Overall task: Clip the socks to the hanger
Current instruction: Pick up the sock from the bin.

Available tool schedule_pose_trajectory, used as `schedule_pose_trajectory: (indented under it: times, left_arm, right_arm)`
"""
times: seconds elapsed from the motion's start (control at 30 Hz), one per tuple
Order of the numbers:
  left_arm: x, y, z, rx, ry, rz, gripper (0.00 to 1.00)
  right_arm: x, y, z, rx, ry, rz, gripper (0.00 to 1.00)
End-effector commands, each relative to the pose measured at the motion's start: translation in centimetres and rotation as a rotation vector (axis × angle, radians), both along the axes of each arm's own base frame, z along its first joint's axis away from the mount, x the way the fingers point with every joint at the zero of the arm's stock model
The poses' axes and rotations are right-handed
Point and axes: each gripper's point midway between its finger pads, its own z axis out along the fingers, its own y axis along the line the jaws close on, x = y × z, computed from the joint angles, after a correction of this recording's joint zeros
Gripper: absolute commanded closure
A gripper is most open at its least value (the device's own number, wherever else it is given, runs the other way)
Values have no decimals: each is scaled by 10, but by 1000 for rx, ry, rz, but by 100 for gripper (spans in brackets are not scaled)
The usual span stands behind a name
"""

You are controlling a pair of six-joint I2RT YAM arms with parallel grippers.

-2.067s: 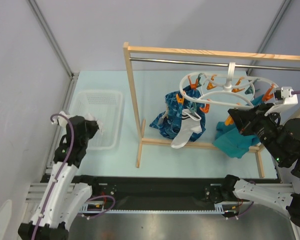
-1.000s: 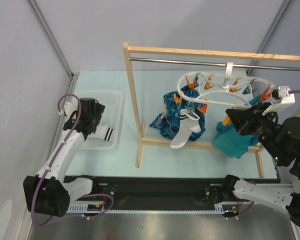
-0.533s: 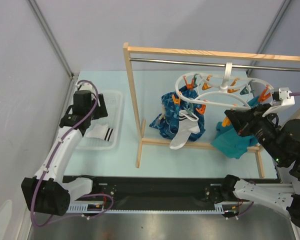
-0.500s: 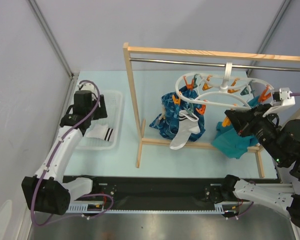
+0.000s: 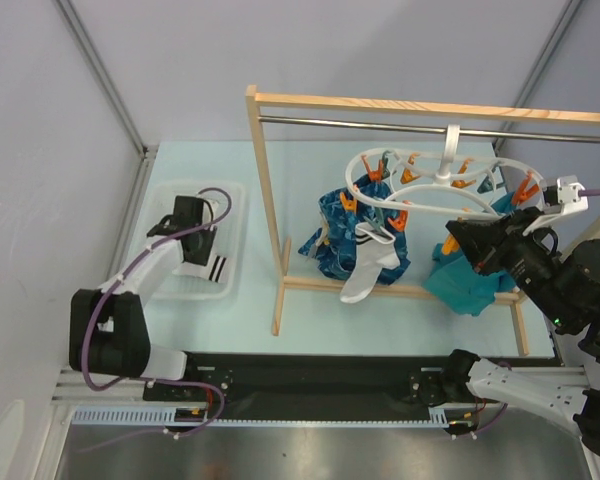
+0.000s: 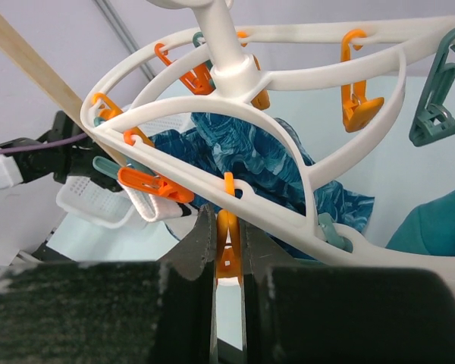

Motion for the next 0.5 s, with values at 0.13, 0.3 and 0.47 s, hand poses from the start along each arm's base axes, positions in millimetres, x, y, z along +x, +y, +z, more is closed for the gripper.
schedule_pose_trajectory:
  times: [0.13,0.3,0.47]
  left_arm:
    - [-8,-2,-20,80,92,-82,47]
    - [9,-24,-23,-34,59,-104,45]
    - [4,-20,-45,-8,169,-85,47]
  right_arm:
    - [-9,11,-9,-20,6,89,100]
    - [-10,7,-8,-14,5,76,100]
    - [-11,6,-7,-5,8,72,100]
